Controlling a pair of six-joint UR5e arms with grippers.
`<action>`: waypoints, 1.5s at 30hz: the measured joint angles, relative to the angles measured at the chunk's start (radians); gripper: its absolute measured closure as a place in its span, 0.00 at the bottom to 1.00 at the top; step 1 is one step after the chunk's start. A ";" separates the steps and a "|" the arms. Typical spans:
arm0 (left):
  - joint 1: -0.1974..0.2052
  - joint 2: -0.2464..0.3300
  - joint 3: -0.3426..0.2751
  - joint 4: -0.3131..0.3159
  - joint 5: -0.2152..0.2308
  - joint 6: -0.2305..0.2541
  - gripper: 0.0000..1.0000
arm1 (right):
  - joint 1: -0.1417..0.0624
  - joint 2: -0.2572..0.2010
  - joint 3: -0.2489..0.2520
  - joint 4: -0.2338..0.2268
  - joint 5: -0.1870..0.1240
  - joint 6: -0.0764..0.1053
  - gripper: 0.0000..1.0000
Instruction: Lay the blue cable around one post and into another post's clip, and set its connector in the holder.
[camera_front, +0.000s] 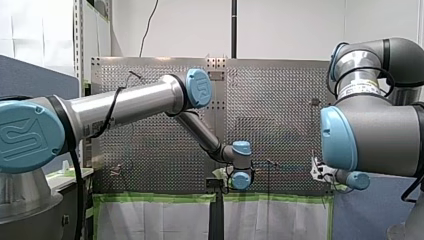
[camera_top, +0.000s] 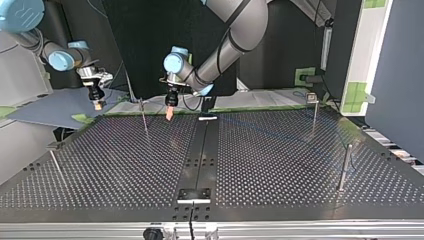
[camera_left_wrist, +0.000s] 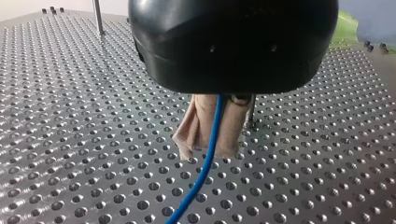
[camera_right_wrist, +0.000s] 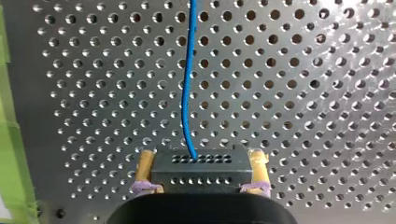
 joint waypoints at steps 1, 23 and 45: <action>0.000 0.000 0.000 0.000 0.001 0.000 0.99 | 0.000 0.000 -0.004 0.000 0.000 0.001 1.00; 0.019 0.000 -0.006 0.014 0.017 -0.006 0.99 | 0.000 0.044 -0.111 0.034 0.009 -0.024 1.00; 0.022 0.000 0.007 0.000 0.063 -0.034 0.99 | 0.004 0.051 -0.211 0.125 0.009 -0.039 1.00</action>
